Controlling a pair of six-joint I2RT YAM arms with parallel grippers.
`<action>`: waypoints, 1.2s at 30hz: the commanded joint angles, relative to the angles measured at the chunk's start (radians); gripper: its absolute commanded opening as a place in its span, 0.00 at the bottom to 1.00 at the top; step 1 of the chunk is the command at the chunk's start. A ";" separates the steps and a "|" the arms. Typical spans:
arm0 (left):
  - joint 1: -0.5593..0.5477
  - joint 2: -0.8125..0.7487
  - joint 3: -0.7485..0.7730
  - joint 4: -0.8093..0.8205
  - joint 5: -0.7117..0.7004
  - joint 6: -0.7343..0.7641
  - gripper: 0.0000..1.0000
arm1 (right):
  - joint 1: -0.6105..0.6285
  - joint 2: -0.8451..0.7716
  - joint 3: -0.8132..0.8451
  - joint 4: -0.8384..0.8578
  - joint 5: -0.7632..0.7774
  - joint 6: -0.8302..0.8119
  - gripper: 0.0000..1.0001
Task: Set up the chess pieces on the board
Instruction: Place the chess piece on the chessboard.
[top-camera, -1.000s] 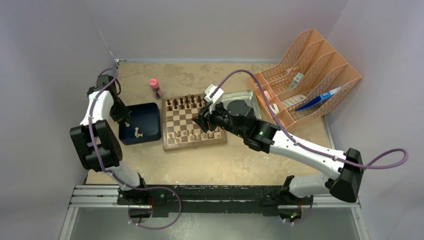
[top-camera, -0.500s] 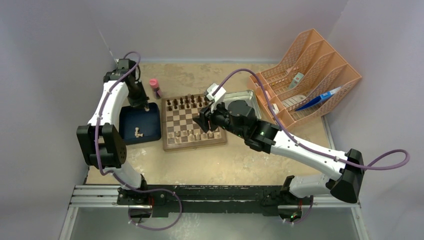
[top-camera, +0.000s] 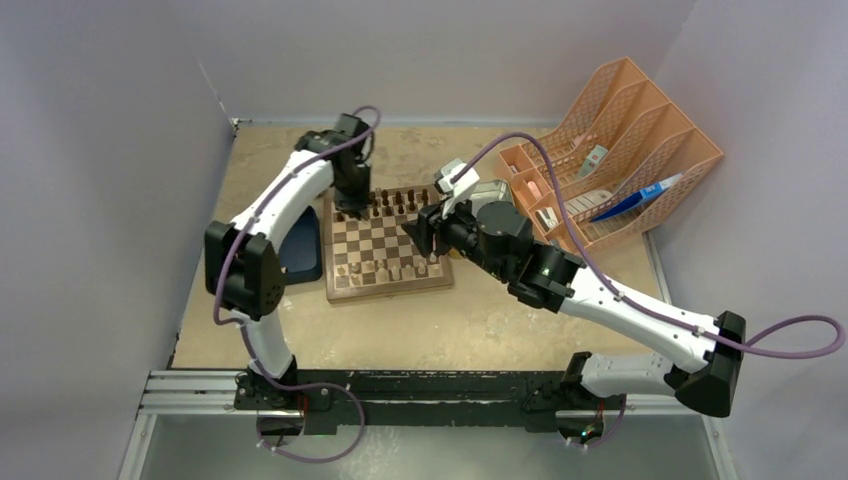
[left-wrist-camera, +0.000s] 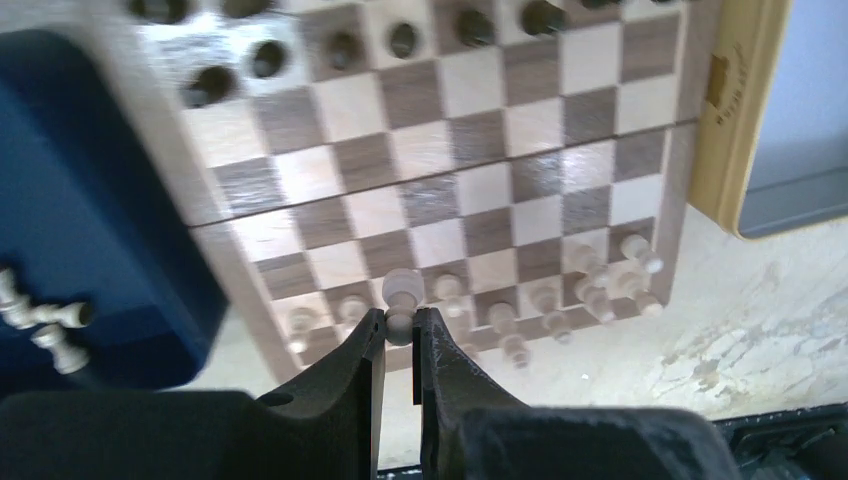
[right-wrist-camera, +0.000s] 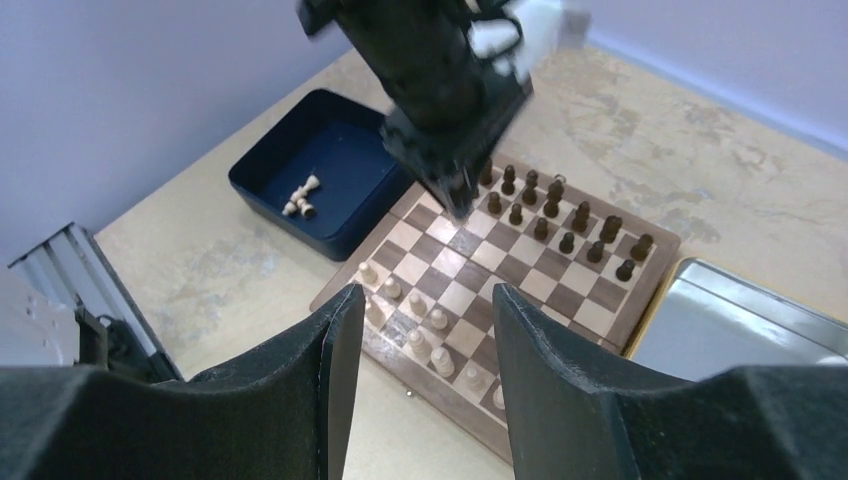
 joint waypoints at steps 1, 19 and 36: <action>-0.118 0.080 0.100 -0.056 -0.028 -0.047 0.00 | 0.005 -0.056 0.009 0.036 0.105 -0.008 0.53; -0.248 0.224 0.116 -0.080 -0.028 -0.049 0.00 | 0.005 -0.073 0.050 0.024 0.142 -0.043 0.53; -0.253 0.198 0.005 -0.045 -0.015 -0.050 0.00 | 0.005 -0.097 0.038 0.021 0.163 -0.025 0.53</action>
